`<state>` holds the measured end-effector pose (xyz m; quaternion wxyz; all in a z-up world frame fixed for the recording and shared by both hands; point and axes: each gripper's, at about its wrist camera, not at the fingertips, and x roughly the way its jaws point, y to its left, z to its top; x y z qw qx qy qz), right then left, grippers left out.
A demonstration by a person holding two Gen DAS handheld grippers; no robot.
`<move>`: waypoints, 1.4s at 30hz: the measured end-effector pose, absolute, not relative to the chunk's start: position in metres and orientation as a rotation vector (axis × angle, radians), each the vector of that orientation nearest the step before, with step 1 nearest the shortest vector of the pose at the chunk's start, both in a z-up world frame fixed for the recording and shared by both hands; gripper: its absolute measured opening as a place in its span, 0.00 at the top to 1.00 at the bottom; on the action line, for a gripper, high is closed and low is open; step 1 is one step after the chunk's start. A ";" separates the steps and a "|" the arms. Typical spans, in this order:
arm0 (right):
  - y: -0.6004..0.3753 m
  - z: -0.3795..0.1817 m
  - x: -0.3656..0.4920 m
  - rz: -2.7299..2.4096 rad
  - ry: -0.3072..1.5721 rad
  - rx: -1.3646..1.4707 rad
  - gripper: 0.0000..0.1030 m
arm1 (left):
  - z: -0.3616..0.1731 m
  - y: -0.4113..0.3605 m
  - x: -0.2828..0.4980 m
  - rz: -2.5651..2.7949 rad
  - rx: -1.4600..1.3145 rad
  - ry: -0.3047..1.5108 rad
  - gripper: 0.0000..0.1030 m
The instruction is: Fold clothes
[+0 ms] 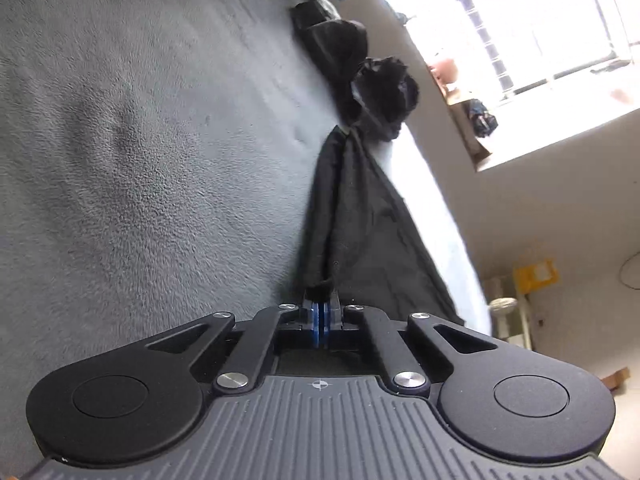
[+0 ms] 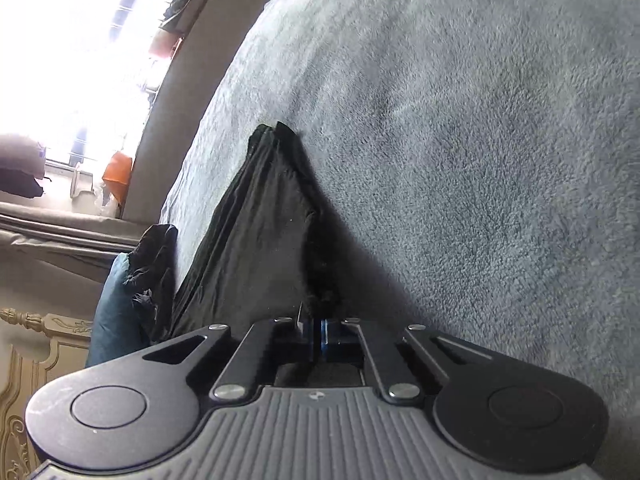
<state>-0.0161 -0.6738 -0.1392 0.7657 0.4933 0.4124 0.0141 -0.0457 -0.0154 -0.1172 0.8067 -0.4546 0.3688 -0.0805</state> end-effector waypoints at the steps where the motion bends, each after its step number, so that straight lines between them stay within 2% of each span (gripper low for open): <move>1: -0.673 -0.131 -0.020 0.029 0.887 1.071 0.98 | -0.112 -0.015 -0.052 -0.179 -0.965 0.791 1.00; 7: -0.677 -0.103 -0.063 0.046 0.939 1.050 0.98 | -0.096 -0.008 -0.095 -0.204 -0.910 0.882 1.00; 12: -0.680 -0.126 -0.128 -0.037 1.111 1.072 0.98 | -0.110 0.002 -0.142 -0.174 -0.901 1.033 1.00; 15: -0.679 -0.148 -0.151 -0.087 1.194 1.089 0.98 | -0.130 -0.007 -0.143 -0.197 -0.840 1.122 0.98; 18: -0.680 -0.164 -0.146 -0.092 1.240 1.087 0.90 | -0.136 -0.010 -0.132 -0.211 -0.772 1.149 0.92; 20: -0.683 -0.158 -0.142 -0.067 1.256 1.072 0.83 | -0.125 -0.006 -0.131 -0.226 -0.726 1.133 0.81; 21: -0.685 -0.151 -0.142 -0.066 1.261 1.027 0.73 | -0.118 -0.001 -0.133 -0.213 -0.694 1.119 0.75; 22: -0.689 -0.141 -0.145 -0.072 1.258 0.965 0.64 | -0.111 0.004 -0.137 -0.195 -0.662 1.107 0.72; 24: -0.698 -0.122 -0.152 -0.107 1.241 0.842 0.61 | -0.098 0.014 -0.141 -0.157 -0.599 1.075 0.72; 26: -0.700 -0.102 -0.156 -0.148 1.189 0.704 0.61 | -0.086 0.016 -0.137 -0.141 -0.531 1.022 0.72; 28: -0.696 -0.084 -0.153 -0.146 1.127 0.562 0.65 | -0.076 0.002 -0.128 -0.186 -0.440 0.961 0.72; 32: -0.618 -0.066 -0.123 0.171 1.044 0.204 0.74 | -0.064 -0.040 -0.104 -0.342 -0.295 0.872 0.72; 35: -0.533 -0.074 -0.115 0.422 0.986 -0.124 0.76 | -0.071 -0.096 -0.095 -0.549 -0.132 0.872 0.72; 38: -0.506 -0.092 -0.113 0.485 0.942 -0.266 0.78 | -0.091 -0.134 -0.095 -0.655 -0.002 0.885 0.72; 42: -0.487 -0.117 -0.109 0.518 0.893 -0.406 0.81 | -0.117 -0.124 -0.094 -0.566 0.006 0.945 0.72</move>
